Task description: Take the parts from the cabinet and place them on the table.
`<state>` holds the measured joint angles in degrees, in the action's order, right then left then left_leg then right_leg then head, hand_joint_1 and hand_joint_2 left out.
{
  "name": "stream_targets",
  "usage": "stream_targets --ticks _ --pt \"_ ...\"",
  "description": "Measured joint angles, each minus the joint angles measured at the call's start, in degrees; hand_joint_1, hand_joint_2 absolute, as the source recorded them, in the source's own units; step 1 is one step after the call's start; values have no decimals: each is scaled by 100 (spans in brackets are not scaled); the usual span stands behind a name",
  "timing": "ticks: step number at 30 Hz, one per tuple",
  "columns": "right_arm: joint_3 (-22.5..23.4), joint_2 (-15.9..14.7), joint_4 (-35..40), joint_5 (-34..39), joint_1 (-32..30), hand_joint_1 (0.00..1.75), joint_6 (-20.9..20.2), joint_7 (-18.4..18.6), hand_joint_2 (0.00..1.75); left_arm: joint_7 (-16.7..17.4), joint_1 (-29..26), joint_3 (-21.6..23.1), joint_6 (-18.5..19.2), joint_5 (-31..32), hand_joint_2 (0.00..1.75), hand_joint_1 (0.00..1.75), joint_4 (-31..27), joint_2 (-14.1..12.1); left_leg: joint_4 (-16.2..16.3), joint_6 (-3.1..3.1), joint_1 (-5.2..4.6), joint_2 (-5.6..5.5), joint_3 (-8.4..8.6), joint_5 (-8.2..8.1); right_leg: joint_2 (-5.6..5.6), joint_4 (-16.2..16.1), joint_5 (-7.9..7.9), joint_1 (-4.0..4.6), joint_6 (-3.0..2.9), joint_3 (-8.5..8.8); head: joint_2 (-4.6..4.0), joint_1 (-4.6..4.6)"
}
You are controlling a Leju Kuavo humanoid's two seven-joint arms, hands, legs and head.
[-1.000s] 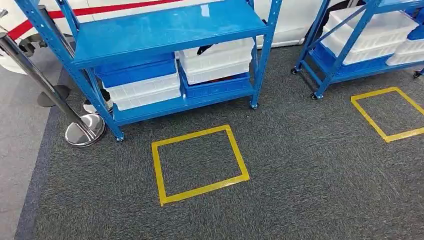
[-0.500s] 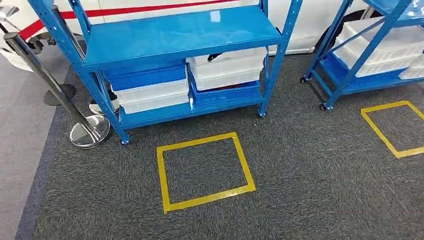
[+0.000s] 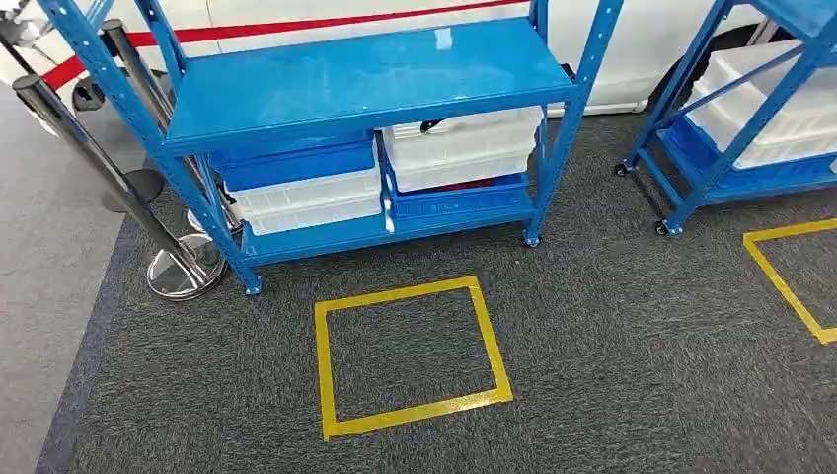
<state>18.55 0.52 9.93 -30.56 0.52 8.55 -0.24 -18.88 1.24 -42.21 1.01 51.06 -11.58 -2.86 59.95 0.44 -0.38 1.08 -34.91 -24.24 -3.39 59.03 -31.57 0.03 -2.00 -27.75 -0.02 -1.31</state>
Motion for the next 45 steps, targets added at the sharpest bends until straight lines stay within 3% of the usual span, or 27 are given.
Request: stream_targets --ticks 1,3,5,6,8,9,11,13,14,15,16,18,20,22,24,26,27,28,31,32,36,38,40,41,42,44,45 --pt "13 11 -9 24 28 0 -5 0 0 2 -3 0 2 7 0 0 4 2 58 10 -46 25 -44 -179 -3 3 -25 7 37 25 0 9" --pt "26 7 0 46 83 0 -11 -2 0 -2 -25 0 4 35 0 0 11 0 -117 78 -65 -16 17 -139 -15 2 -28 -9 115 120 0 4" --pt "29 0 4 68 79 0 -13 0 0 0 -13 0 2 42 0 0 13 4 -246 133 -1 -70 265 -127 -2 31 6 0 193 173 2 2" --pt "31 0 2 72 65 0 -22 0 0 -2 -12 0 2 48 0 0 15 11 -314 153 11 -89 374 -125 163 265 24 -29 212 126 0 9" --pt "35 -2 2 72 67 0 -31 0 0 11 22 0 4 61 0 0 18 22 -357 190 21 -116 451 -180 311 1049 -135 -54 240 -414 0 9" --pt "42 -9 2 72 65 0 -31 2 0 20 38 0 4 66 0 0 17 33 -357 191 24 -136 491 -229 325 1400 -373 -69 277 -718 0 9" --pt "64 -17 2 72 53 0 -33 5 0 35 36 0 2 72 0 0 17 53 -356 175 42 -180 620 -337 325 1593 -651 -95 337 -1045 0 9" --pt "68 -17 2 72 15 0 -33 9 0 57 27 0 0 85 0 0 17 66 -353 115 75 -242 814 -480 325 1114 -370 -136 384 -1039 0 7" --pt "68 -20 2 68 -3 0 -33 9 0 66 29 0 -2 88 0 0 17 77 -349 84 91 -257 910 -556 325 713 -31 -158 411 -967 0 9" --pt "70 -20 0 57 -27 0 -33 9 0 74 26 0 -4 88 0 0 17 77 -342 48 91 -264 946 -641 331 298 501 -182 419 -918 0 11" --pt "72 -17 -16 52 -44 0 -37 7 0 90 40 0 -15 83 0 0 24 77 -238 7 75 -275 1042 -736 309 154 747 -175 394 -966 0 6" --pt "72 -17 -7 44 -3 0 -35 -4 0 94 43 0 -24 64 0 0 24 79 -323 -92 56 -280 1099 -848 331 206 668 -135 272 -921 0 2" --pt "72 -15 -7 33 1 0 -44 -22 0 96 53 0 -33 48 0 0 24 77 -182 -138 71 -278 1119 -764 336 174 625 -154 172 -818 0 2" --pt "72 -13 -7 26 -4 0 -44 -30 0 94 66 0 -35 44 0 0 26 85 501 -190 95 -177 746 -728 315 112 544 -149 87 -685 2 -2" --pt "72 -13 -7 24 -2 0 -44 -33 0 96 70 -2 -35 42 0 0 26 85 1273 -253 104 -155 188 -1112 311 103 445 -135 58 -595 0 0" --pt "72 -13 -7 15 -2 0 -55 -33 0 96 51 -2 -35 42 0 0 26 90 1580 -249 104 -153 -180 -1459 316 103 327 -129 58 -457 0 0" --pt "72 -13 -7 9 -4 0 -72 -33 0 96 42 -2 -35 39 0 0 26 94 1444 -230 104 -151 -229 -1417 320 103 260 -126 64 -367 0 0" --pt "72 -13 -7 0 -2 0 -88 -33 0 96 36 -2 -37 37 0 0 26 96 1126 -208 103 -148 -195 -1216 319 102 189 -125 74 -264 0 0" --pt "72 7 -22 -4 -18 0 -116 -33 0 92 -11 -9 -42 37 0 0 26 87 57 -76 55 -85 -109 -24 304 119 6 -114 120 -43 0 2" --pt "72 7 -20 -4 -5 0 -116 -35 0 96 1 -11 -39 46 0 0 28 90 47 -63 29 -78 -84 -172 341 82 -27 -107 169 -38 0 0" --pt "72 9 -14 -4 25 0 -111 -35 0 90 8 -11 -42 59 0 0 28 96 -172 76 68 -146 196 -144 322 251 46 -112 325 27 0 2" --pt "72 9 -14 -4 32 0 -112 -35 0 87 20 -11 -42 68 0 0 28 98 -227 145 57 -143 321 -193 334 910 -42 -120 338 -361 0 2" --pt "75 7 -11 -4 34 0 -109 -35 0 87 33 -11 -42 70 0 0 28 98 -230 167 49 -150 404 -290 336 1553 -478 -114 370 -876 0 2" --pt "77 2 -14 -6 32 0 -109 -35 0 87 32 -11 -39 72 0 0 28 101 -230 168 46 -161 471 -352 336 1684 -640 -115 390 -1061 0 2" --pt "77 2 -14 -4 21 0 -109 -35 0 87 22 -11 -37 72 0 0 28 101 -230 162 46 -177 551 -411 335 1607 -633 -115 391 -1130 0 2" --pt "77 2 -14 -4 -11 0 -109 -35 0 87 11 -11 -35 72 0 0 28 109 -230 134 48 -208 744 -549 335 978 -185 -118 350 -1035 0 2" --pt "77 0 -14 -6 -24 0 -109 -35 0 87 13 -11 -35 72 0 0 28 114 -231 116 47 -210 838 -624 335 525 251 -115 331 -941 0 4"
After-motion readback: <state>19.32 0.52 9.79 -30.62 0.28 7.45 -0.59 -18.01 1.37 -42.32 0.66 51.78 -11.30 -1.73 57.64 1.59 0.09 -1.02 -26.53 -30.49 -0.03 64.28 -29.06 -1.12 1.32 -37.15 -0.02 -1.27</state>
